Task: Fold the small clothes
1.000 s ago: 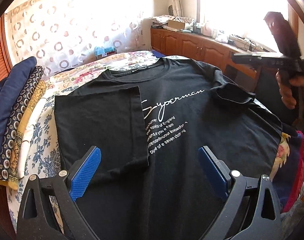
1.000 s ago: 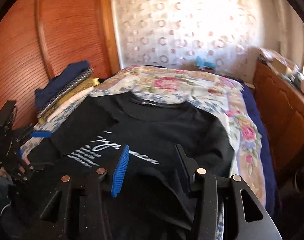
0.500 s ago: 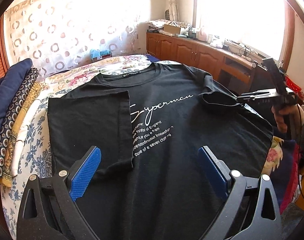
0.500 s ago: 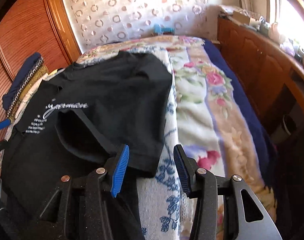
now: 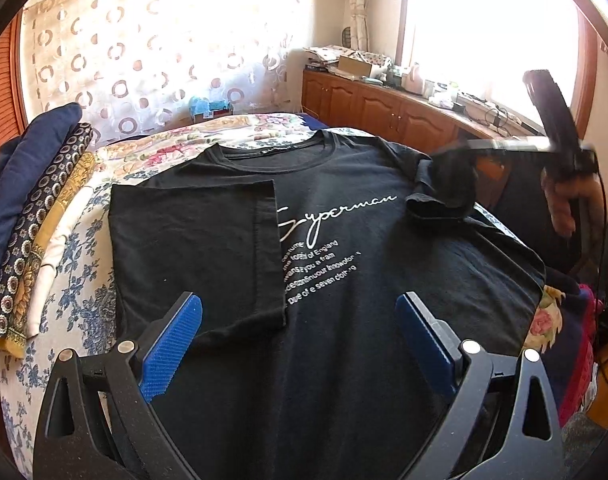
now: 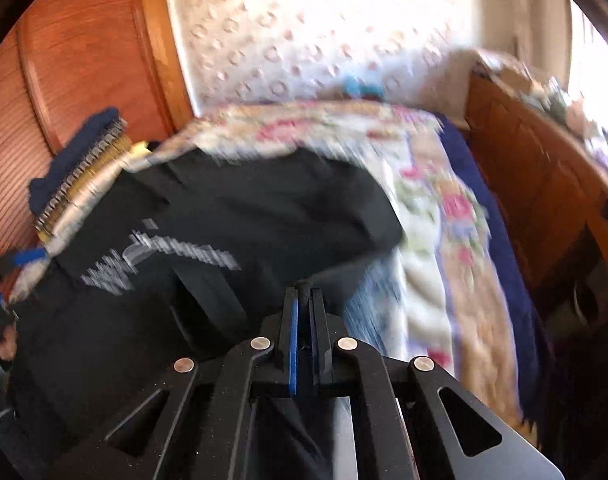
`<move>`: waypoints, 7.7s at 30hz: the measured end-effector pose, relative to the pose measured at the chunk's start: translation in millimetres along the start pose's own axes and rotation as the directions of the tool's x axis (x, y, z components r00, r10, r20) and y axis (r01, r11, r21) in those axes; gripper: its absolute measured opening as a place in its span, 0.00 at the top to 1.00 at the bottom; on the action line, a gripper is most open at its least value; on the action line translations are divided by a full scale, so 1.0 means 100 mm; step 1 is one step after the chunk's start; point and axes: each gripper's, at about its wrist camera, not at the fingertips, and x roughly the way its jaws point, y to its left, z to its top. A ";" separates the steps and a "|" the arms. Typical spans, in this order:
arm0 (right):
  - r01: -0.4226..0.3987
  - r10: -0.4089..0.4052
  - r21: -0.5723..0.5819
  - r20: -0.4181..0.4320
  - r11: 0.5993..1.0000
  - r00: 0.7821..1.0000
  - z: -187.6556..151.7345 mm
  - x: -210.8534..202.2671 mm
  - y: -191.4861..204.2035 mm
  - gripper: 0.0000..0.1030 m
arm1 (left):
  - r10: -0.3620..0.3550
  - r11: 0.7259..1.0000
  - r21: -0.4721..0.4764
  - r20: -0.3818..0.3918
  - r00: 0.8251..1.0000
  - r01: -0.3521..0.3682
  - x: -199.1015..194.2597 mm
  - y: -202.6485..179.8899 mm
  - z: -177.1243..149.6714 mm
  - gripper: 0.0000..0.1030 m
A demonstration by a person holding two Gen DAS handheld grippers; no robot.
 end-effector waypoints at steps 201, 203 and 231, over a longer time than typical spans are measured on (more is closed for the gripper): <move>-0.017 0.018 0.010 -0.097 1.000 0.995 0.89 1.94 -0.44 0.78 | 0.217 0.973 -0.048 -0.123 0.969 -0.224 0.88 1.50 0.67 0.19; -0.001 0.002 0.006 -0.080 1.000 0.997 0.88 1.89 -0.49 0.87 | 0.224 0.971 -0.057 -0.125 0.966 -0.233 0.89 1.52 0.64 0.19; 0.033 -0.030 0.044 -0.077 0.998 0.997 0.84 1.88 -0.60 0.66 | 0.214 0.955 -0.172 -0.166 0.963 -0.242 1.19 1.88 0.72 0.49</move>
